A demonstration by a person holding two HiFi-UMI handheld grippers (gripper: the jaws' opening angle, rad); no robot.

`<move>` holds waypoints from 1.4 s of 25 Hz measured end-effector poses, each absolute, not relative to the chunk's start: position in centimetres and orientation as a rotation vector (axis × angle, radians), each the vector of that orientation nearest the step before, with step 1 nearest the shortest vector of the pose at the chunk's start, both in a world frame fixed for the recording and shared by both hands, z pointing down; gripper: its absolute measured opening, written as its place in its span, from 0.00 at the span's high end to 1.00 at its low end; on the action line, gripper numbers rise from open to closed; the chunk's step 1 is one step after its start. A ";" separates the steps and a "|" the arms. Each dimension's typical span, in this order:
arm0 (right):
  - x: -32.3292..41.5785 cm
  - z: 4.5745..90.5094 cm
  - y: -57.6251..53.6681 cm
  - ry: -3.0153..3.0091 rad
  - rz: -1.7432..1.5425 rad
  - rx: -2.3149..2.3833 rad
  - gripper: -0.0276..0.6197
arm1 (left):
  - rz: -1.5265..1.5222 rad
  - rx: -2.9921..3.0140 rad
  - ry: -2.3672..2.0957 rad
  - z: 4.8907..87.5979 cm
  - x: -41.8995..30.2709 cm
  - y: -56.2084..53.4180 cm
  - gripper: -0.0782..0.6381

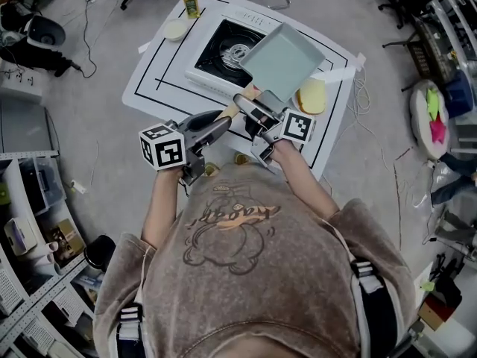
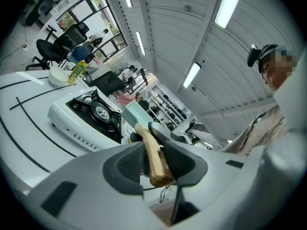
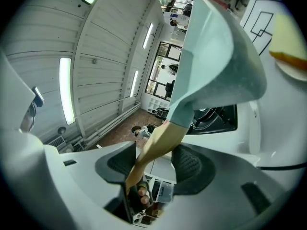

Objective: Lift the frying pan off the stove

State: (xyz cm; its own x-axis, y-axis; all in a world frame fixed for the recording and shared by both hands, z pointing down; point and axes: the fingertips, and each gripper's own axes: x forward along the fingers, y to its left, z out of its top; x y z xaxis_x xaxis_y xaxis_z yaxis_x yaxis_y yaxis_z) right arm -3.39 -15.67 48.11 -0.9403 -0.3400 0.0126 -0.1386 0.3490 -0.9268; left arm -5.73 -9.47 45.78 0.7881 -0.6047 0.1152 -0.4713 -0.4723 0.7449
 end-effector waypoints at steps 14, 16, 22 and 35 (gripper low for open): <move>3.1 47.5 -15.8 2.382 -1.543 -0.640 0.59 | -0.162 2.188 -0.619 45.8 0.1 -9.9 0.70; 3.7 47.1 -15.7 2.377 -1.520 -0.638 0.59 | -0.157 2.192 -0.600 45.8 0.8 -9.9 0.70; 6.2 47.5 -15.3 2.322 -1.525 -0.707 0.59 | -0.124 2.207 -0.541 45.8 2.8 -9.6 0.70; 8.4 48.8 -14.5 2.261 -1.522 -0.765 0.59 | -0.076 2.198 -0.481 47.0 4.7 -9.1 0.70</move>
